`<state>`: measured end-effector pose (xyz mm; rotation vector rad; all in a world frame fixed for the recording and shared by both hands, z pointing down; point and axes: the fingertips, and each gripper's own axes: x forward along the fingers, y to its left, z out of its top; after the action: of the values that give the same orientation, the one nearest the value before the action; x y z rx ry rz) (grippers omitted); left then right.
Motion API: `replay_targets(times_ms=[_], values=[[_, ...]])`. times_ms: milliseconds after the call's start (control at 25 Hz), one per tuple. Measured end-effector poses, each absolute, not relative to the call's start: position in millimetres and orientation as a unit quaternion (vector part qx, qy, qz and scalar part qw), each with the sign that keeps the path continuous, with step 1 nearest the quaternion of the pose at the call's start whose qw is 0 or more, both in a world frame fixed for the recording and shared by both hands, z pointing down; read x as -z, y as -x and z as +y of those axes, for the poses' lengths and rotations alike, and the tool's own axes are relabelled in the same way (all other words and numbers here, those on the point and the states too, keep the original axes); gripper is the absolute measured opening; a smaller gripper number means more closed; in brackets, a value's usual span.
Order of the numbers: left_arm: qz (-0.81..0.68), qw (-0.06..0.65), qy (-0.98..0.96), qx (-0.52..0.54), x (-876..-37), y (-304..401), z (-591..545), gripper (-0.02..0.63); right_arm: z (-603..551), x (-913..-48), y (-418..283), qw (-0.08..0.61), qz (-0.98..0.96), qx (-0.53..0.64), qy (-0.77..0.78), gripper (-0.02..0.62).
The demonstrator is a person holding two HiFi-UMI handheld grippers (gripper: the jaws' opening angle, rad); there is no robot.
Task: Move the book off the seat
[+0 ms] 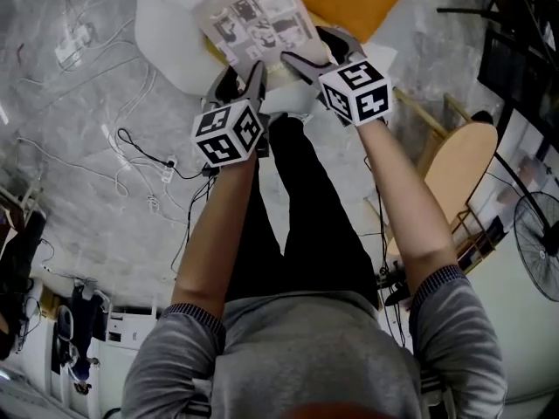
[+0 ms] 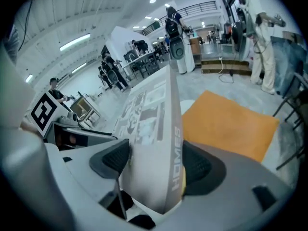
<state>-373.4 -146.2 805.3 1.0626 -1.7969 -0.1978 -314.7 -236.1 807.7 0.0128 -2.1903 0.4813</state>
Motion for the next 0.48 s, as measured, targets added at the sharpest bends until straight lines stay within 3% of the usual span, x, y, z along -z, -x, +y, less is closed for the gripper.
replay_targets(times_ms=[480], values=[[-0.749,0.344,-0.564,0.046,-572,408,-160,0.221,-230,-594,316,0.275,-0.931,-0.212,-0.116,0.362]])
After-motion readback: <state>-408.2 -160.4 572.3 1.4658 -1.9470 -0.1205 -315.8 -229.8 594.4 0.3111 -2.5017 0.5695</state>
